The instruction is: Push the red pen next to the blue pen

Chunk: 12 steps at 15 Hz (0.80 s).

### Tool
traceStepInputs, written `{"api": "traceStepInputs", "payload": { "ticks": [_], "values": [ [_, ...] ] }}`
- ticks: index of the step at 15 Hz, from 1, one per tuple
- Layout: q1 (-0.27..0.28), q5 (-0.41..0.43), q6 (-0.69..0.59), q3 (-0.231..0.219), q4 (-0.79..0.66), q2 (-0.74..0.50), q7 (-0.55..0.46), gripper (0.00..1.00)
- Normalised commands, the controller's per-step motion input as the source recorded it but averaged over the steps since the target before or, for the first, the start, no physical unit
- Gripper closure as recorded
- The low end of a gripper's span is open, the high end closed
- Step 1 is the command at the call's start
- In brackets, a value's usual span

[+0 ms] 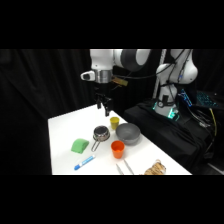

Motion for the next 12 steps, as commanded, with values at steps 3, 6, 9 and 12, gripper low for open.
{"api": "traceStepInputs", "payload": {
  "ticks": [3,6,9,12],
  "values": [
    [0.048,-0.031,0.01,0.007,0.07,0.07,0.08,0.00],
    [0.110,-0.079,0.02,0.052,0.22,0.19,0.18,0.00],
    [0.162,-0.153,0.03,0.079,0.37,0.30,0.24,0.00],
    [0.183,-0.203,0.04,0.075,0.46,0.39,0.23,0.00]
  ]
}}
